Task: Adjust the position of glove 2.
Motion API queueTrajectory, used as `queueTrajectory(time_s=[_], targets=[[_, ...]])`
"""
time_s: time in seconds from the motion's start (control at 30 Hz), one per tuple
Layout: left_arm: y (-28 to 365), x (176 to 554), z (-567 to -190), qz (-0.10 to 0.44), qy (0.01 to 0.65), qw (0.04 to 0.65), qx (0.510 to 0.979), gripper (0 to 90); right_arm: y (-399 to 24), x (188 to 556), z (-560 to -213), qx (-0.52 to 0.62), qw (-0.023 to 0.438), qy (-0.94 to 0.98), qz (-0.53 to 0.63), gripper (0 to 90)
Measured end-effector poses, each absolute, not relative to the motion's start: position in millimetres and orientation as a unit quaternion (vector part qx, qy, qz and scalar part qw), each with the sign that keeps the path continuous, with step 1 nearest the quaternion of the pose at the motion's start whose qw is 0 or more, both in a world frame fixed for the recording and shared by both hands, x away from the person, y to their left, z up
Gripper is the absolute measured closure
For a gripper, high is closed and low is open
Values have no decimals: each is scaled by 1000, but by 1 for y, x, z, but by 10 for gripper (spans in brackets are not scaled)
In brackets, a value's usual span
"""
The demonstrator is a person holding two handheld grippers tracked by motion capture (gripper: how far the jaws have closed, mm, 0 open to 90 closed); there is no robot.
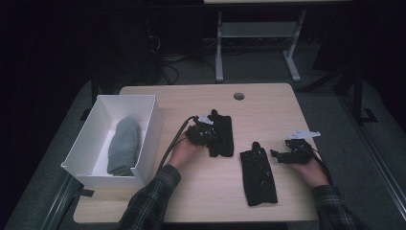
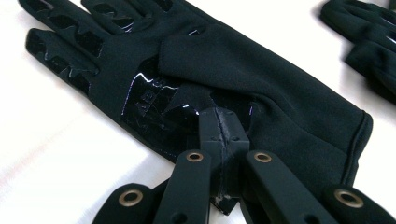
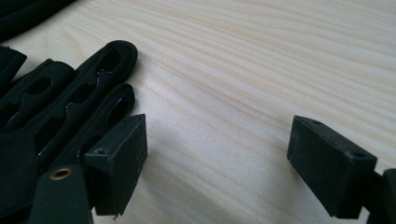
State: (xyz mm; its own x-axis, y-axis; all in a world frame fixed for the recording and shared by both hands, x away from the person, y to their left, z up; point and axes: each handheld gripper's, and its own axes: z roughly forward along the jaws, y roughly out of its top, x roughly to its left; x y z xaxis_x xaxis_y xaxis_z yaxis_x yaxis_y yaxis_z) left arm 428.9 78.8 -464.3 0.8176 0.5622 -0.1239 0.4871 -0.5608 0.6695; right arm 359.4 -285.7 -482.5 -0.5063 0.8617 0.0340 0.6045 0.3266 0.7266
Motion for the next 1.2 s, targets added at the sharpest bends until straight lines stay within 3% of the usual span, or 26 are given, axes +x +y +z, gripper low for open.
queueTrajectory(time_s=[0.9, 1.2], targets=[[118, 322, -455, 1, 224, 330, 917, 897, -285, 360, -482, 461, 184, 794, 351, 200], [131, 337, -438, 69, 289, 365, 882, 742, -285, 360, -482, 460, 185, 794, 351, 200]])
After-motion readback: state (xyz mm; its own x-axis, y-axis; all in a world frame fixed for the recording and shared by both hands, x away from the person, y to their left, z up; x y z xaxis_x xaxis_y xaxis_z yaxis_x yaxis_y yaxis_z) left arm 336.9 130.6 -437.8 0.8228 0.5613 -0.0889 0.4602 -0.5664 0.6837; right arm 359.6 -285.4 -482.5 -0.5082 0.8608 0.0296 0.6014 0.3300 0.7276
